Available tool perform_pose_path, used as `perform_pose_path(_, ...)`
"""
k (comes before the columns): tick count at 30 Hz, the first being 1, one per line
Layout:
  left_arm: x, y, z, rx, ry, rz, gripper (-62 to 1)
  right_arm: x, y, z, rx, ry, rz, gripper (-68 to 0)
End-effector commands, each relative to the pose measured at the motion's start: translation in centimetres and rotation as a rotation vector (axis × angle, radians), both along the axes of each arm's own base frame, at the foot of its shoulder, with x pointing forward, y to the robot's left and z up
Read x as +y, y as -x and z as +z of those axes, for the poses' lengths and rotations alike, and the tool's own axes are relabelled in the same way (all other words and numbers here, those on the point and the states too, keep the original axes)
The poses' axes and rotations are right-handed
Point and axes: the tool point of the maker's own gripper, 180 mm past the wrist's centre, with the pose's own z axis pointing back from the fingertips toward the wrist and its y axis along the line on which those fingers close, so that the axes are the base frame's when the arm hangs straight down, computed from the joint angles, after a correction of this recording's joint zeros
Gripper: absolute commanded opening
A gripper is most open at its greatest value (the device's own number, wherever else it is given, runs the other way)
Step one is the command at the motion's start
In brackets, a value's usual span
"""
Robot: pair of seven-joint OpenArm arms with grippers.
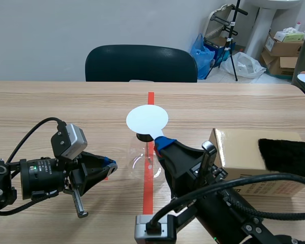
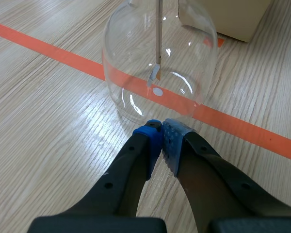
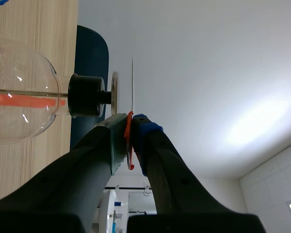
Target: Do the electroscope experiment
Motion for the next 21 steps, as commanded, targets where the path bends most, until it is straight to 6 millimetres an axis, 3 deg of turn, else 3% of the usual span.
perform_pose_path(1,-0.4,-0.4,1.0,-0.022,0.034,0.000,-56.8,-0.1,-0.4,0.8,-0.030,-0.008,0.000,-66.5)
perform_pose_path(10,-0.4,-0.4,1.0,-0.022,0.034,0.000,-56.8,-1.3,-1.4,1.0,-0.032,-0.020,-0.090,-66.5)
perform_pose_path(21,-0.4,-0.4,1.0,-0.022,0.034,0.000,-56.8,-5.6,-3.7,1.4,-0.036,-0.057,-0.356,-66.5)
